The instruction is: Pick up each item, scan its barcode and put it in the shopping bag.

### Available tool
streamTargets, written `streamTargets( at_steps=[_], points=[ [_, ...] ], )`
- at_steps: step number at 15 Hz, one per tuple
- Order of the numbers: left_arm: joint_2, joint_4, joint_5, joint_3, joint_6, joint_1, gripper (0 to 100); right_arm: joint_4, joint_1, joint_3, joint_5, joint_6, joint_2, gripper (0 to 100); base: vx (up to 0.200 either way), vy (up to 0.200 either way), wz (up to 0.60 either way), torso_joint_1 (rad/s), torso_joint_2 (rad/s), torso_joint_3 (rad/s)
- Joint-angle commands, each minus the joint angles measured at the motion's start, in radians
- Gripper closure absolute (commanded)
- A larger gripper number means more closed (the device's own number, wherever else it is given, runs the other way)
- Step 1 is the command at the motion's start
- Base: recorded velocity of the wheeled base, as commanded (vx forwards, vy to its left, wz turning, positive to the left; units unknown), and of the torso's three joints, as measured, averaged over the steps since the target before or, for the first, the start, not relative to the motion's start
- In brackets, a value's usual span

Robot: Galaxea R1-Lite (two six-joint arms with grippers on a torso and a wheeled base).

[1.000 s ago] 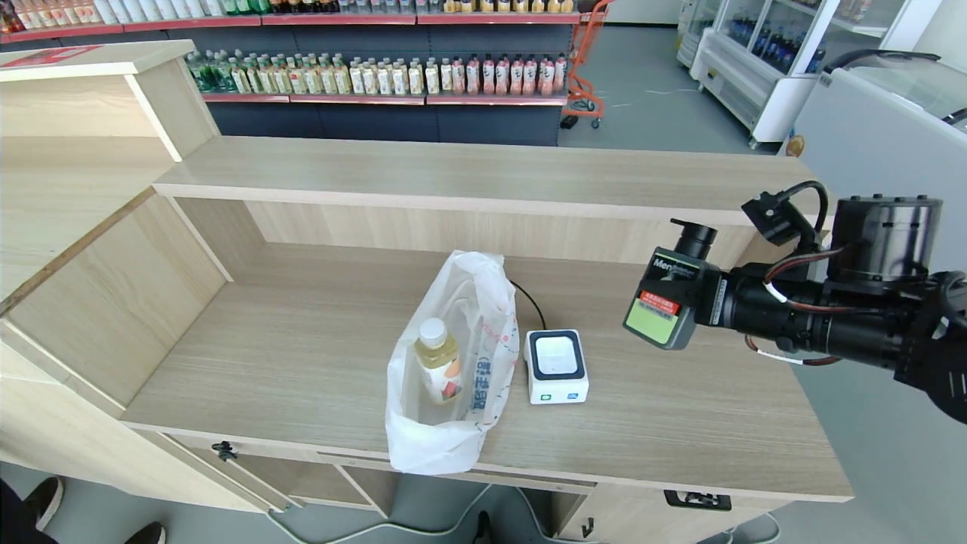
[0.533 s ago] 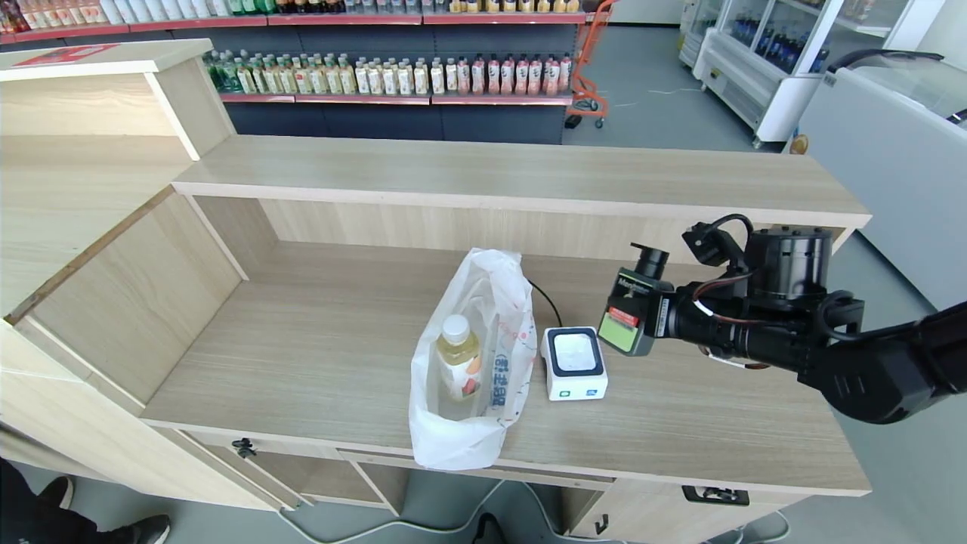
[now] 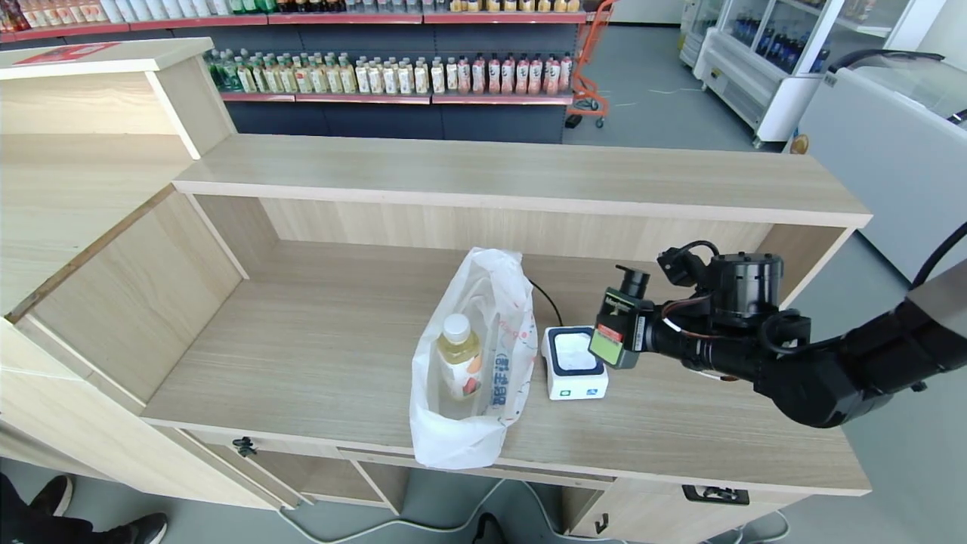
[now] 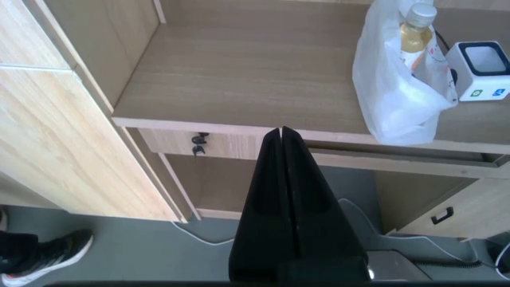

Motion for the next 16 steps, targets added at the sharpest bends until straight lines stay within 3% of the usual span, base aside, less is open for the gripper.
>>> streamTargets(
  at_steps=[1, 4, 16],
  points=[
    [0.0, 0.0, 0.0, 0.0, 0.0, 0.0, 100, -0.073, 0.013, 0.006, 0.001, -0.019, 0.058, 100, 0.0, 0.0, 0.0, 0.0, 0.0, 0.0],
    [0.0, 0.0, 0.0, 0.0, 0.0, 0.0, 100, -0.178, 0.014, -0.017, 0.007, -0.108, 0.134, 100, 0.0, 0.0, 0.0, 0.0, 0.0, 0.0],
    [0.0, 0.0, 0.0, 0.0, 0.0, 0.0, 100, -0.182, 0.024, -0.105, 0.004, -0.145, 0.239, 100, 0.0, 0.0, 0.0, 0.0, 0.0, 0.0]
  ],
)
